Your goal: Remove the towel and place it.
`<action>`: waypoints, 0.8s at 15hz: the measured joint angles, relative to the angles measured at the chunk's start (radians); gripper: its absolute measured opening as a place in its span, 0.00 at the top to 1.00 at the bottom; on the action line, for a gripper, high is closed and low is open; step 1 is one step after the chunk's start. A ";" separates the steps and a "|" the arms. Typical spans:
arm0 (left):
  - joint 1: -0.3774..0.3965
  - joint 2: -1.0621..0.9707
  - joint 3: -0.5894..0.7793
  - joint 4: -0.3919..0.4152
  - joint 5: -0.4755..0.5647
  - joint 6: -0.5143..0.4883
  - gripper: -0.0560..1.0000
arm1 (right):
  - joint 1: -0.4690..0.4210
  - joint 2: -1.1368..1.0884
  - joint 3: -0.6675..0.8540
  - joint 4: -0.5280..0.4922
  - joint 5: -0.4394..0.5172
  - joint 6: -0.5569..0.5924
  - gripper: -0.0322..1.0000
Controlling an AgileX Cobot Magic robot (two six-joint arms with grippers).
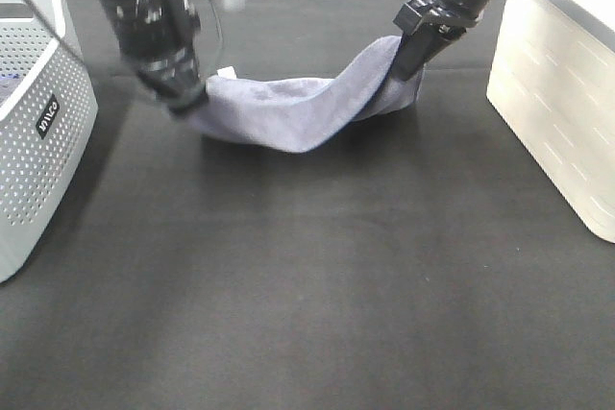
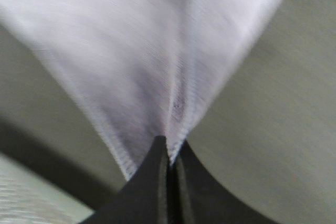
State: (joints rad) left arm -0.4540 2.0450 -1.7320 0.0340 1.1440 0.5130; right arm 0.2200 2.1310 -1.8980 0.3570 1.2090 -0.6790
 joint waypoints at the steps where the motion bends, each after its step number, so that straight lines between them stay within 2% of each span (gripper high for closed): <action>1: 0.000 0.011 0.006 -0.020 0.045 0.013 0.95 | 0.000 0.000 0.022 0.000 0.000 0.022 0.96; 4: 0.000 0.012 0.025 -0.034 0.065 0.021 0.95 | 0.000 -0.001 0.145 0.001 0.000 0.059 0.96; 7: 0.000 0.012 0.090 -0.096 0.065 0.040 0.95 | 0.000 -0.058 0.276 0.000 -0.001 0.073 0.96; 12: 0.000 0.012 0.181 -0.100 0.069 0.058 0.95 | 0.000 -0.118 0.462 0.001 -0.001 0.075 0.96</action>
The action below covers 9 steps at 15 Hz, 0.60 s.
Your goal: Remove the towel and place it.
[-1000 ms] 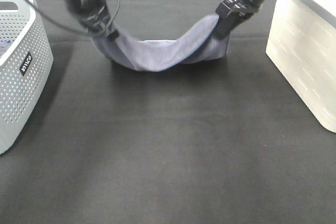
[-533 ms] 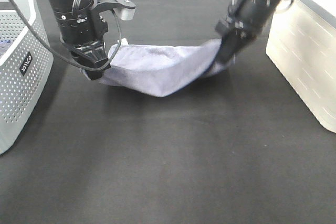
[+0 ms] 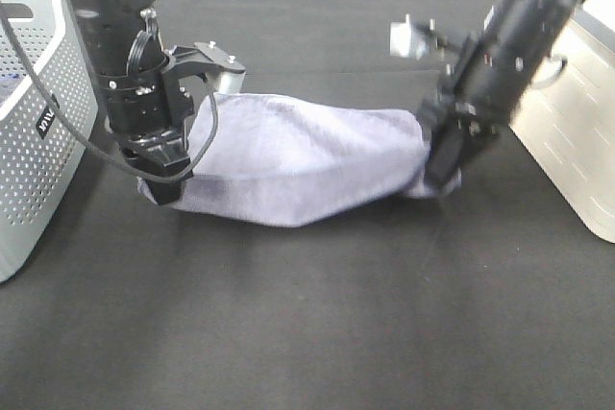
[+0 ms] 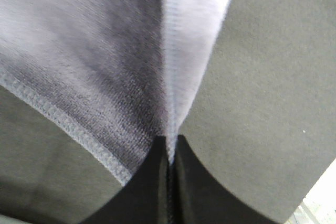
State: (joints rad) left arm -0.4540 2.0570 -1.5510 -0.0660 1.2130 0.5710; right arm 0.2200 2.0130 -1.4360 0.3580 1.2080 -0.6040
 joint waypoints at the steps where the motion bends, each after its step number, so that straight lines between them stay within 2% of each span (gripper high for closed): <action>1: 0.000 0.000 0.011 -0.001 0.000 0.003 0.95 | 0.000 0.000 0.034 0.000 -0.001 0.000 0.96; 9: 0.000 -0.055 0.190 -0.004 -0.001 0.034 0.95 | 0.000 0.000 0.174 0.029 -0.002 -0.019 0.96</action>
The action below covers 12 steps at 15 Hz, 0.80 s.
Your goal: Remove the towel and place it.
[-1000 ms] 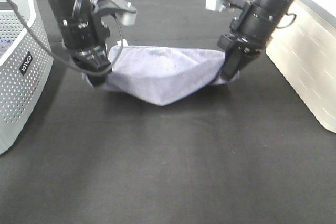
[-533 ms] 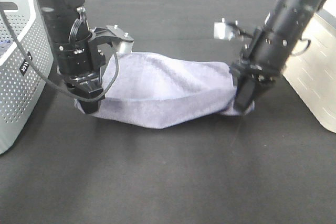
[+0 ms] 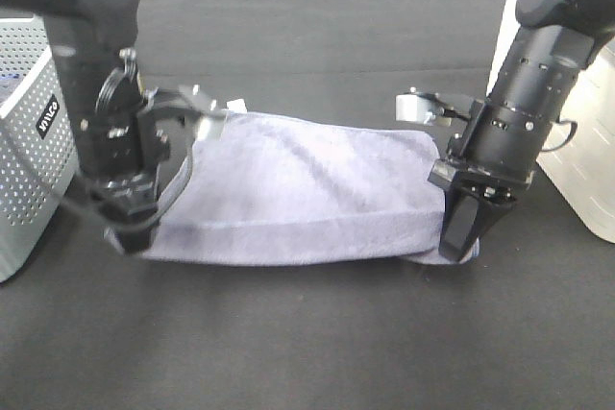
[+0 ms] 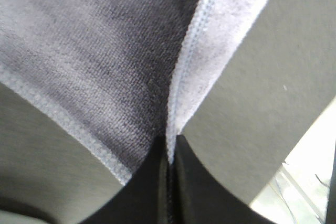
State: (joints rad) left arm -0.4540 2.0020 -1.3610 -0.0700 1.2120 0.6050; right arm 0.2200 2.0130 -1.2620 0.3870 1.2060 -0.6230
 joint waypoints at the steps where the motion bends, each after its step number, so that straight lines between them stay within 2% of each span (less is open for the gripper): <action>1: 0.000 0.000 0.021 0.000 0.000 0.016 0.95 | 0.000 0.000 0.009 0.012 0.000 -0.001 0.96; 3: 0.000 0.000 0.036 0.000 0.000 0.050 0.95 | 0.000 0.000 0.038 0.036 -0.001 -0.001 0.94; 5: 0.000 0.000 0.036 0.000 0.000 0.071 0.95 | 0.000 0.000 0.112 0.060 -0.002 -0.010 0.81; 9: 0.000 0.000 0.036 0.022 0.000 0.071 0.95 | 0.000 0.000 0.122 0.104 -0.002 -0.035 0.54; 10: 0.000 0.000 0.036 0.022 0.000 0.071 0.95 | 0.000 0.000 0.122 0.104 -0.002 -0.035 0.54; 12: 0.000 0.000 0.036 0.024 0.000 0.071 0.95 | 0.000 0.000 0.122 0.109 -0.002 -0.023 0.37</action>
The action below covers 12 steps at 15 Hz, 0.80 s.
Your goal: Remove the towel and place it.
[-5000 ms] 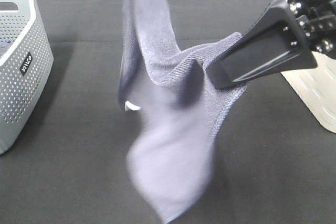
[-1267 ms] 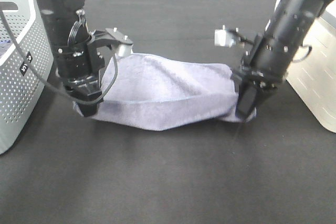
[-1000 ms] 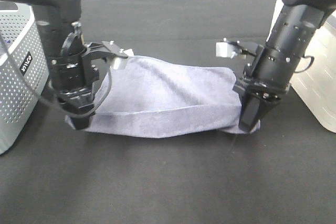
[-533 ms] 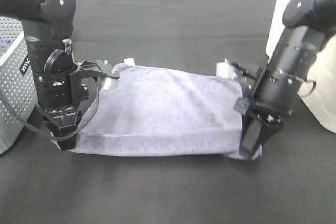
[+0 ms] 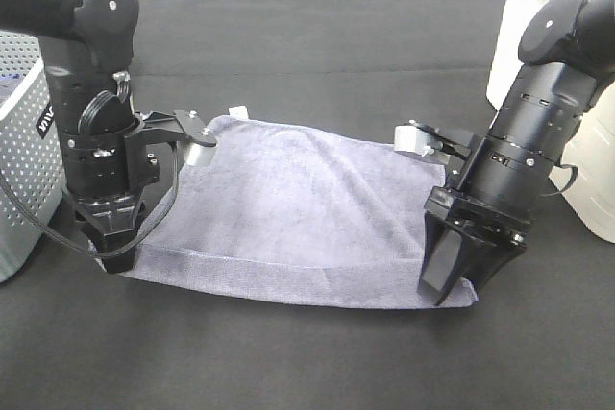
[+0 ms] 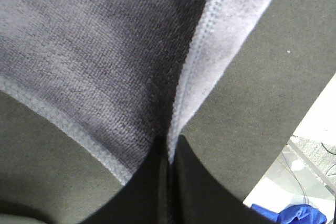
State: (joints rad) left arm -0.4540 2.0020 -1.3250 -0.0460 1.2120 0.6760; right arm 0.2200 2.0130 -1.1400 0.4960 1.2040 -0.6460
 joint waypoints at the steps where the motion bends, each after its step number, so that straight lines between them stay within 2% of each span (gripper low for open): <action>1: 0.000 0.000 0.000 0.000 0.000 0.000 0.95 | 0.000 0.000 0.000 0.001 0.000 0.019 0.30; 3: 0.000 0.000 0.000 0.001 0.000 0.005 0.95 | 0.000 -0.008 0.000 0.001 0.000 0.057 0.21; 5: 0.000 0.000 0.000 0.003 0.000 0.011 0.95 | 0.000 -0.040 0.000 -0.002 0.001 0.126 0.19; 7: 0.000 0.000 0.000 0.003 0.000 0.011 0.95 | 0.000 -0.057 0.000 -0.012 0.001 0.208 0.17; 12: 0.000 -0.001 0.012 0.003 -0.001 -0.001 0.95 | 0.000 -0.057 0.000 -0.061 0.001 0.332 0.17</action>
State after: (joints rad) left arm -0.4540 2.0010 -1.3130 -0.0430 1.2110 0.6750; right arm 0.2200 1.9560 -1.1400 0.4350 1.2050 -0.3140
